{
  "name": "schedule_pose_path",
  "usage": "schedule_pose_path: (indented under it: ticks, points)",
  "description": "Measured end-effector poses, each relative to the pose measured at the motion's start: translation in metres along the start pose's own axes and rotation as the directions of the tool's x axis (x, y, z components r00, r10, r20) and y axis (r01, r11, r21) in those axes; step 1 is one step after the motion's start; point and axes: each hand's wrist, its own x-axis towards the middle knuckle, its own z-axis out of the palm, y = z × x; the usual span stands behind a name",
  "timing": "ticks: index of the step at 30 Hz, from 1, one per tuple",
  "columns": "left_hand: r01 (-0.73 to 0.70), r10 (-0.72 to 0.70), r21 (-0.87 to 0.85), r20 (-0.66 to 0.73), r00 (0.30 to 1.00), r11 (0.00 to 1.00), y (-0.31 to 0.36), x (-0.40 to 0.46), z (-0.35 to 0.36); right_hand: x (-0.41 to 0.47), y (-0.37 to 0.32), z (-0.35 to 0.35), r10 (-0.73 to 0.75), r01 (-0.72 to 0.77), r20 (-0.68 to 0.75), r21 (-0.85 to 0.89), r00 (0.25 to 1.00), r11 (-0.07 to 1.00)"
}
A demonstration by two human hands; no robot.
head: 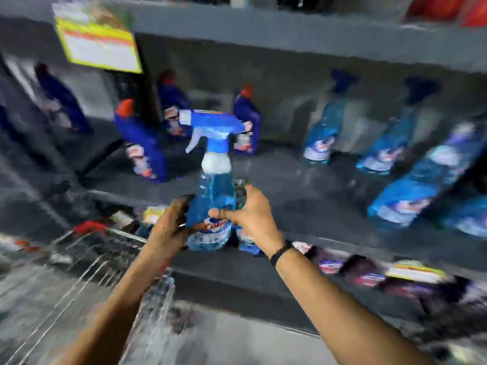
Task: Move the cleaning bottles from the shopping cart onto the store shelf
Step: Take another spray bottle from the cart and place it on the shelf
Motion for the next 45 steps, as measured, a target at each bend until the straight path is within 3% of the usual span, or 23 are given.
schedule_pose_path:
  ticks: [2,5,10,14,22,25,28,31,33,35,38,40,41,44,45]
  points:
    - [-0.137,0.131,0.056,0.098,0.986,0.989,0.032,0.033,0.051,0.003,0.01,-0.058,-0.009,0.008,-0.12,-0.013,0.993,1.0]
    - [-0.138,0.146,-0.051,0.215,0.966,0.989,0.066,0.067,0.12,0.005,0.031,-0.125,-0.034,0.017,-0.272,-0.064,0.962,0.998]
    - [-0.1,0.118,-0.077,0.287,0.951,0.992,0.091,0.106,0.196,0.022,0.06,-0.188,-0.008,-0.021,-0.376,-0.073,0.927,0.997]
    - [-0.036,0.063,-0.089,0.315,0.947,0.995,0.096,0.129,0.224,0.041,0.077,-0.207,-0.021,-0.054,-0.41,-0.172,0.912,0.984]
    - [0.016,0.007,-0.058,0.376,0.927,0.998,0.099,0.144,0.232,0.056,0.091,-0.212,0.011,-0.096,-0.43,-0.175,0.903,0.98]
    - [-0.001,0.018,-0.045,0.395,0.918,0.999,0.099,0.139,0.228,0.05,0.093,-0.204,-0.03,-0.045,-0.459,-0.152,0.888,0.987]
    - [-0.034,0.041,-0.033,0.254,0.966,0.999,0.086,0.125,0.206,0.028,0.101,-0.175,-0.06,0.009,-0.623,-0.086,0.78,0.996]
    - [-0.124,0.128,0.041,-0.113,0.985,0.991,0.05,0.091,0.154,0.003,0.112,-0.126,-0.183,0.011,-0.76,-0.225,0.623,0.974]
    - [-0.056,0.091,0.107,-0.363,0.927,0.993,0.017,0.06,0.11,-0.011,0.11,-0.085,-0.235,0.038,-0.7,-0.284,0.674,0.958]
    - [0.066,0.045,0.17,-0.58,0.814,0.983,-0.015,0.027,0.06,-0.017,0.101,-0.042,-0.275,0.104,-0.566,-0.314,0.777,0.944]
    - [0.299,-0.076,0.119,-0.82,0.567,0.947,-0.074,-0.04,-0.028,-0.023,0.07,0.044,-0.379,0.298,-0.265,-0.3,0.886,0.906]
    - [0.418,-0.178,0.022,-0.884,0.432,0.908,-0.105,-0.083,-0.073,-0.022,0.05,0.096,-0.418,0.377,-0.096,-0.286,0.903,0.881]
    - [0.513,-0.265,-0.063,-0.906,0.331,0.856,-0.129,-0.12,-0.102,-0.028,0.043,0.139,-0.423,0.411,0.018,-0.278,0.906,0.868]
    - [0.695,-0.523,-0.271,-0.834,0.176,0.666,-0.19,-0.2,-0.147,-0.043,0.033,0.233,-0.344,0.43,0.314,-0.268,0.885,0.862]
    - [0.726,-0.6,-0.323,-0.785,0.153,0.608,-0.206,-0.217,-0.152,-0.046,0.033,0.254,-0.303,0.427,0.402,-0.267,0.864,0.864]
